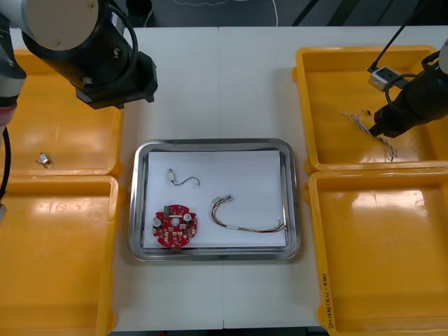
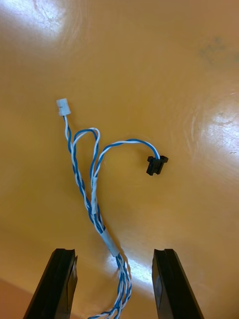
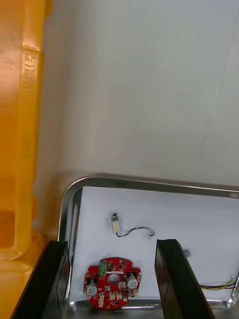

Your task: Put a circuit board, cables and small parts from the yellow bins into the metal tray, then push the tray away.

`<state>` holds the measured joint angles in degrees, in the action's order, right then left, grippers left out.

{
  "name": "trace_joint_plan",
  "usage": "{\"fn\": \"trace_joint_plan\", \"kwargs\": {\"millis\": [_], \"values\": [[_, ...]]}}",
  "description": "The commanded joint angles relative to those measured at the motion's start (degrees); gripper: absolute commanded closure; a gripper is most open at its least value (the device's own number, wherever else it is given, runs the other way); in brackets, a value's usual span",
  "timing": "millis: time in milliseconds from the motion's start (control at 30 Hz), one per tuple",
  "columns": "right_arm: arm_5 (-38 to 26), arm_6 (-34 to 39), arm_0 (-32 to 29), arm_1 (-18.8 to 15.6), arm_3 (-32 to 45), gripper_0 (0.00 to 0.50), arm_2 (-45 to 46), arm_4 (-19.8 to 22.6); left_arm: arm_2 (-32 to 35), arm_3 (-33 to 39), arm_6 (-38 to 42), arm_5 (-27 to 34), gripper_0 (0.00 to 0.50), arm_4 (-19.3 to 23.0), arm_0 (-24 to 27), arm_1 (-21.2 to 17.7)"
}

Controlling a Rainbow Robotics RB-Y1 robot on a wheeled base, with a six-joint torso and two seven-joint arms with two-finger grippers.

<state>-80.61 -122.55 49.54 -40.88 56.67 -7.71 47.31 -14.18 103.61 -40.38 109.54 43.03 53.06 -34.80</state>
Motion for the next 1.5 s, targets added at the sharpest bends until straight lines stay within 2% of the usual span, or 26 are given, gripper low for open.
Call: {"fn": "trace_joint_plan", "kwargs": {"millis": [33,167,533,633,1133,1433,1500], "values": [[-0.25,-2.70,1.26,-2.36,0.19,0.057,-0.29,-0.73,1.70,-4.30,0.48,0.46,0.000,4.35,5.74,-6.07],[0.54,-2.70,0.38,-1.66,0.19,0.058,-0.29,-1.17,1.79,-8.43,0.30,0.46,0.000,6.90,6.88,-9.06],[2.30,-2.87,-1.37,-0.51,0.19,0.058,-0.38,-2.57,1.79,-17.22,-1.28,0.41,0.000,9.44,6.88,-14.42],[3.53,-2.87,-1.81,-0.08,0.19,0.058,-0.38,-2.93,1.79,-19.94,-2.16,-1.17,0.000,9.71,6.88,-15.30],[4.94,-2.26,-2.78,2.21,0.19,0.060,-0.38,-4.24,1.70,-33.65,-17.01,-7.41,0.000,10.15,6.44,-19.52],[6.52,-2.26,-3.83,3.26,0.19,0.062,-0.38,-4.60,1.79,-35.94,-23.69,-9.96,0.000,9.71,4.07,-20.49],[6.61,-2.35,-3.92,3.26,0.19,0.076,-0.38,-4.77,1.79,-37.26,-26.59,-10.40,0.000,9.71,3.54,-20.57]]}}
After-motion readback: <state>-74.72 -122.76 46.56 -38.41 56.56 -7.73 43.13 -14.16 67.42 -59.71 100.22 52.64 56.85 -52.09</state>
